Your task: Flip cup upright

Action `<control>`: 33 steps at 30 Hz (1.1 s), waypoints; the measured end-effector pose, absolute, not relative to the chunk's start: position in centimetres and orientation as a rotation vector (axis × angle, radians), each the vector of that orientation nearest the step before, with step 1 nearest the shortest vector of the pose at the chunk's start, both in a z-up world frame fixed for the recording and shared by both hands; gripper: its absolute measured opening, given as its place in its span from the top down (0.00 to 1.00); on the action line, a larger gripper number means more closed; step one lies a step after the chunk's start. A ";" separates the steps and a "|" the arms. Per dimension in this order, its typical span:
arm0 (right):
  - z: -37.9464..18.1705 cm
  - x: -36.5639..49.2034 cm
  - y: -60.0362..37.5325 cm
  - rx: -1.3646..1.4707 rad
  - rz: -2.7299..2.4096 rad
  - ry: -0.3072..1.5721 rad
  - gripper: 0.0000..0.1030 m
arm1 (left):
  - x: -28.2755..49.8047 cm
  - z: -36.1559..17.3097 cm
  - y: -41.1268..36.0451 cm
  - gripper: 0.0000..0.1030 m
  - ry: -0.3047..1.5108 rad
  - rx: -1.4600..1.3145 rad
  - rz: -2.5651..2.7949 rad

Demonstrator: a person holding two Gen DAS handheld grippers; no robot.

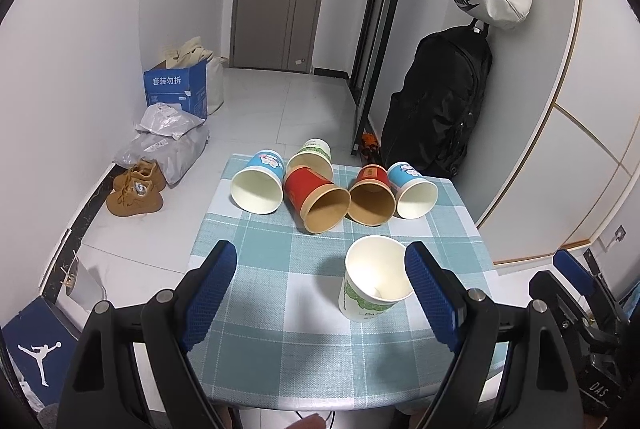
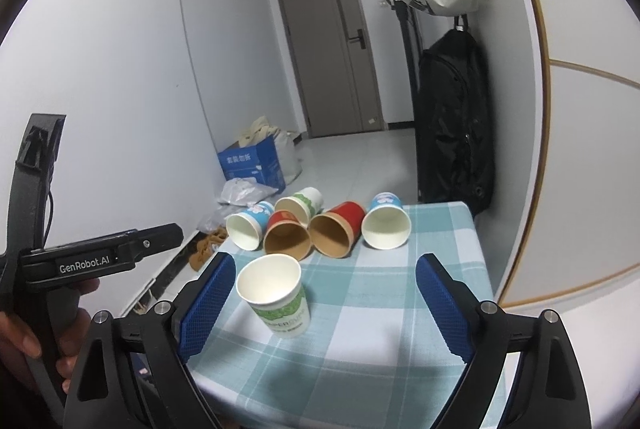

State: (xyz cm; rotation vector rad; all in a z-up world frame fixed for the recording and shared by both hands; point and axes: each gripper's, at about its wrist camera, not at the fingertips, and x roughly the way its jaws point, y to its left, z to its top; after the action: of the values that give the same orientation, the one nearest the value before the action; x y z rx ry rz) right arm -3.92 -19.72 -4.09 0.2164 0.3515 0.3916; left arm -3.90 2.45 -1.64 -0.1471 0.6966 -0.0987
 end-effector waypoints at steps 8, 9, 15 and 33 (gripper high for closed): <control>-4.0 -3.9 -20.0 0.235 0.393 0.357 0.10 | -3.9 -1.9 2.5 0.19 0.704 -0.155 -0.094; -4.0 -4.0 -20.0 0.235 0.391 0.356 0.10 | -3.9 -1.9 2.5 0.19 0.704 -0.156 -0.098; -3.9 -4.0 -19.8 0.223 0.394 0.362 0.10 | -3.7 -1.8 2.5 0.19 0.707 -0.154 -0.098; -4.0 -3.9 -19.1 0.191 0.386 0.378 0.10 | -3.5 -2.1 2.7 0.19 0.721 -0.172 -0.081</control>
State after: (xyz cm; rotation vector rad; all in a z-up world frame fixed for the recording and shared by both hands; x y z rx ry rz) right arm -3.94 -19.13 -4.03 0.1911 0.3776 0.3864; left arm -3.48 2.73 -2.10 -0.1718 0.7207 -0.0808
